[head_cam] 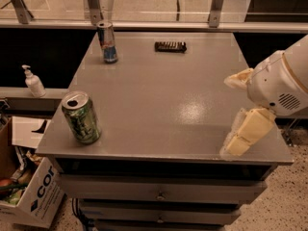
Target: Move green can near redbull can
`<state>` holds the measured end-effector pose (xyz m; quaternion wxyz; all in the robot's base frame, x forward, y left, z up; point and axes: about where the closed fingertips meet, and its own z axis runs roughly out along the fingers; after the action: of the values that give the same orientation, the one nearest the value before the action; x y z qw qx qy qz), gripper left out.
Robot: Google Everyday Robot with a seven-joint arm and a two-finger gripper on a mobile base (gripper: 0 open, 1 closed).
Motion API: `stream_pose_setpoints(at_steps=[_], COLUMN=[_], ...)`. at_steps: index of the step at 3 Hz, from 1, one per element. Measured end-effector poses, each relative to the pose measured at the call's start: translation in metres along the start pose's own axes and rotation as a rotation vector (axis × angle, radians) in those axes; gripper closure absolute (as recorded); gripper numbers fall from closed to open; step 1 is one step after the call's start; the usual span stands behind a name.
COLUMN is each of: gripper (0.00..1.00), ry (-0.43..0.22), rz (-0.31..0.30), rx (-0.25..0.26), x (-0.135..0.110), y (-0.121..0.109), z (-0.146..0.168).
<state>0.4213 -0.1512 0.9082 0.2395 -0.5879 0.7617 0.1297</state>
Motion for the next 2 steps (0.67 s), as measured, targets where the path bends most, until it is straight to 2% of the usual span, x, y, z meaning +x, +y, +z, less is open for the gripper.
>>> stream_pose_setpoints(at_steps=[2], gripper=[0.00], ry=[-0.252], rz=[0.030], rx=[-0.070], x=[-0.059], y=[0.007], z=[0.029])
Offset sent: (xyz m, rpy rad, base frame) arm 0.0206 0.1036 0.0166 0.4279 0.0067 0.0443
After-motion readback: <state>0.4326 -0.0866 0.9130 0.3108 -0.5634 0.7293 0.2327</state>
